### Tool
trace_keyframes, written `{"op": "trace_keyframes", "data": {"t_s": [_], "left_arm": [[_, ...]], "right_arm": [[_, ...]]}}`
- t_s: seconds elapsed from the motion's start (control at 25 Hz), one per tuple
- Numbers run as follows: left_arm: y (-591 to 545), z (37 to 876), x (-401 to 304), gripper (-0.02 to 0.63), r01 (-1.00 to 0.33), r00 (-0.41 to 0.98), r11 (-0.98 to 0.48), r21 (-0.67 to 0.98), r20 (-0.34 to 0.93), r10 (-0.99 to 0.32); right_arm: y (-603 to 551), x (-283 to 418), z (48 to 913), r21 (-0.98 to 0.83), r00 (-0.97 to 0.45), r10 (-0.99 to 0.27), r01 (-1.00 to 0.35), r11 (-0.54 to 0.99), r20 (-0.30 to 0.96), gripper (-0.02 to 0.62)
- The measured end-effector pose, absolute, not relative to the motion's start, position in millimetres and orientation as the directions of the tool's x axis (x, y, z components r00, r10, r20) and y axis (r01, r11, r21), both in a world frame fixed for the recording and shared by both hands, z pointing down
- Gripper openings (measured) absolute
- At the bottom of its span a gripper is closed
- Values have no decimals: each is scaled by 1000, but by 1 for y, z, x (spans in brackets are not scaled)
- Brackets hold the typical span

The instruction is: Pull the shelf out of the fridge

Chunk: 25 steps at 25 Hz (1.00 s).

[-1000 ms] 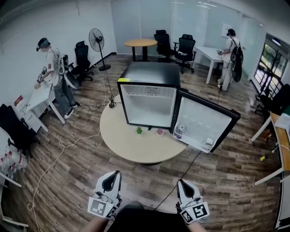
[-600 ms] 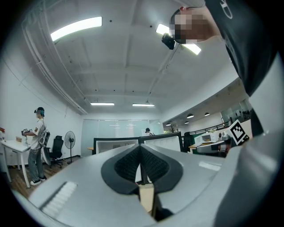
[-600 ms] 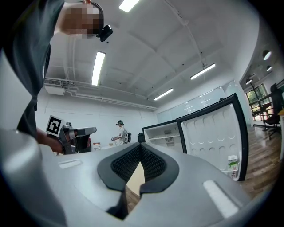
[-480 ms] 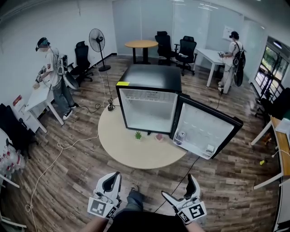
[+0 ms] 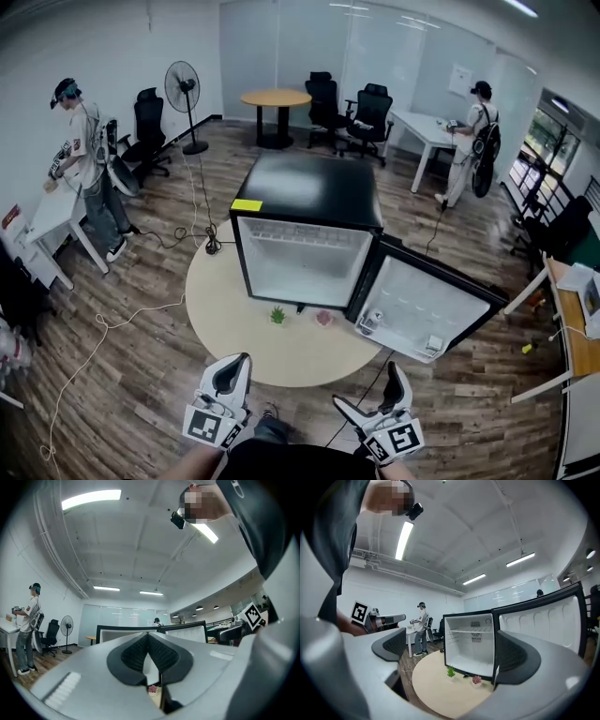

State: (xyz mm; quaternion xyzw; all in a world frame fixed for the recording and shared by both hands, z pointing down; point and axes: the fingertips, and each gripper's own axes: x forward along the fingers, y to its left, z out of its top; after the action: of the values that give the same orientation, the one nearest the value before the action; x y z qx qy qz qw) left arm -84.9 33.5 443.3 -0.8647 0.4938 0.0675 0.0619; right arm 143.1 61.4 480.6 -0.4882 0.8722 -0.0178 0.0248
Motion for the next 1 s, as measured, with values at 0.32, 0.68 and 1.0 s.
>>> {"op": "trace_keyframes", "data": {"t_s": [0.32,0.68,1.0], "left_arm": [[-65,436,-109,-2,-828,554,-560,-32,-196,-809],[-163,439,-118,-2,-754,646,-657,-9,-193,-739],[-200,436,-117,-2,-731,670,-683,-10,-200,-714]], "right_arm": [[-20,107,474,2,-487,-873,-873,488,23,597],[-106,86,466,5,-386,-921,-922,386,47,597],[-148,77,460,19,-376,-926,-926,377,32,597]]}}
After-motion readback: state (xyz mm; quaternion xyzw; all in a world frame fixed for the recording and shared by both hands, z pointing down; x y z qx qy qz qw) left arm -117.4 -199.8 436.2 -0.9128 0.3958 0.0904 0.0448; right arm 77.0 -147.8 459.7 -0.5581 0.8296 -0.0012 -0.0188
